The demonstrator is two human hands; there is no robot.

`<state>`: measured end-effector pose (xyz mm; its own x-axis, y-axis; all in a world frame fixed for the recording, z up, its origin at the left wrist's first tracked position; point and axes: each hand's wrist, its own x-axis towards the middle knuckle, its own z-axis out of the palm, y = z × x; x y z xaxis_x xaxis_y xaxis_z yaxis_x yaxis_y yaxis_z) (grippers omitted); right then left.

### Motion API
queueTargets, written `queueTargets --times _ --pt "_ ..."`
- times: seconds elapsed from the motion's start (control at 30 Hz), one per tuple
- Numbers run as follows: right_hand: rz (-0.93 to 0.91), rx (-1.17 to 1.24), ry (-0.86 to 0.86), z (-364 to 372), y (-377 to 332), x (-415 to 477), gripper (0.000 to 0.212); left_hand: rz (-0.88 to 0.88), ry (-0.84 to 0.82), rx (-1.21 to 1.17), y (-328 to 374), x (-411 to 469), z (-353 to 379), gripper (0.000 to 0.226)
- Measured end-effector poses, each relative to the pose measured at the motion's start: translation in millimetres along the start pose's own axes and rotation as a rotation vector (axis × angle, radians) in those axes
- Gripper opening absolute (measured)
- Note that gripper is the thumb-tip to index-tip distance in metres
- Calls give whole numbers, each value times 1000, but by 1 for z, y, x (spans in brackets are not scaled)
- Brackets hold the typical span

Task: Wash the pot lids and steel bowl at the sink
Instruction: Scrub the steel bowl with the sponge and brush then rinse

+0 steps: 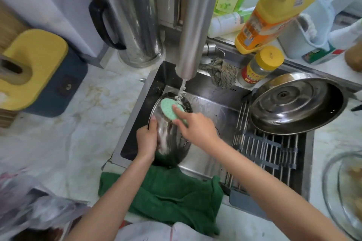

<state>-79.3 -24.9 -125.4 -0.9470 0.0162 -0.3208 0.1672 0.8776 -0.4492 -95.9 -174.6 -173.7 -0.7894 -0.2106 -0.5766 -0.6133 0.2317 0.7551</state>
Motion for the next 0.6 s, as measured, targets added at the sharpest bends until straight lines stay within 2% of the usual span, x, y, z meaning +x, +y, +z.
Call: queueTargets --times 0.07,0.13,0.23,0.3,0.4,0.43,0.47,0.53,0.6 --pt "183 4 44 -17 24 27 44 85 -40 73 -1 -7 6 55" --pt "247 22 29 -27 32 30 43 134 -82 132 -4 -12 10 57" --pt "-14 -40 -70 -24 13 2 45 123 -85 126 -4 -9 11 57" --pt "-45 -120 -69 -26 23 9 44 128 -97 144 -3 -8 11 56" --pt "200 -153 -84 -43 58 39 43 158 -154 158 -7 -14 11 57" --pt "218 -122 -94 -44 60 36 43 164 -160 171 -9 -15 12 57" --pt "191 -83 -92 -42 56 28 43 165 -160 169 -11 -13 11 57" --pt "15 -39 -114 -37 38 10 43 169 -147 162 -10 -9 11 57" --pt "-95 -128 -127 -36 38 10 44 182 -148 167 -8 -8 10 57"
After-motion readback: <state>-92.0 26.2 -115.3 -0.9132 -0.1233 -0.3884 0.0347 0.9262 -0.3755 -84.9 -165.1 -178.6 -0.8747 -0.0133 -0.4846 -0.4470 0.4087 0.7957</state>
